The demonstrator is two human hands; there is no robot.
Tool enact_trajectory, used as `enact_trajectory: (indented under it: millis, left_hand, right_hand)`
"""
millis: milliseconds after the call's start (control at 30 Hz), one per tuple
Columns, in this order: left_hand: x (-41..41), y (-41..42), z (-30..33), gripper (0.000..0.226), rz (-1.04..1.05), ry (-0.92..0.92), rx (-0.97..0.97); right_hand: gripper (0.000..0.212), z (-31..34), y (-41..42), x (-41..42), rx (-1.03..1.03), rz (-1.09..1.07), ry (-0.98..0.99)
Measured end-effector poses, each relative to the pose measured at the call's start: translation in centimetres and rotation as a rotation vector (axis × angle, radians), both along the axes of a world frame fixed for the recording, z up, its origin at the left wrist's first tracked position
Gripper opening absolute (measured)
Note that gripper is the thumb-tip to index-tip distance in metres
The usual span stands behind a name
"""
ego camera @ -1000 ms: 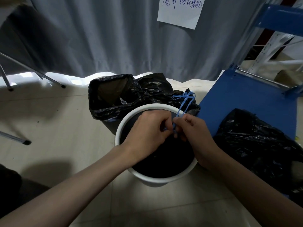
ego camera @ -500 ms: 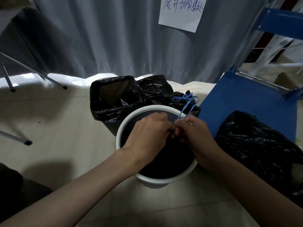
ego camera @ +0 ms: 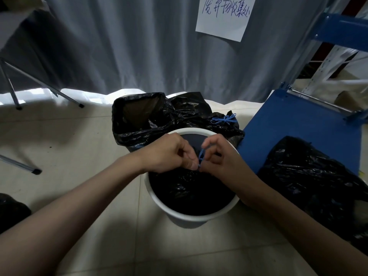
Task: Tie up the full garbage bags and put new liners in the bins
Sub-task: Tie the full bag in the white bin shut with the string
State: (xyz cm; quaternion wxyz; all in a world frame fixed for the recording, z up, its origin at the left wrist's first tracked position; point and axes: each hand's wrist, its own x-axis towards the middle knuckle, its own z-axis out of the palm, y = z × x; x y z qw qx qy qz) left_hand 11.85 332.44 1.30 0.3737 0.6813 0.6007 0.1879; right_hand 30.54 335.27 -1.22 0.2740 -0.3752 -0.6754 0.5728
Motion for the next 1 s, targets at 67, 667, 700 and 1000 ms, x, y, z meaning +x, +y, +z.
enact_trajectory:
  millis: [67,667,700,1000]
  left_hand:
    - [-0.2,-0.2,0.3,0.002,-0.017,-0.055,-0.107]
    - [0.8,-0.6,-0.3,0.016,0.261,-0.457,-0.325]
    - [0.7,-0.6,-0.4,0.016,0.282,-0.44,-0.307]
    - [0.7,-0.6,-0.5,0.01,0.284,-0.374,-0.244]
  right_hand:
    - [0.034,-0.2,-0.1,-0.1,0.1,0.099,-0.022]
    - [0.014,-1.3,-0.8,-0.3,0.468,-0.271,-0.155]
    - [0.011,-1.3,-0.9,-0.3,0.443,-0.272,-0.143]
    - [0.007,-1.0,-0.3,-0.3,0.18,-0.197,-0.186]
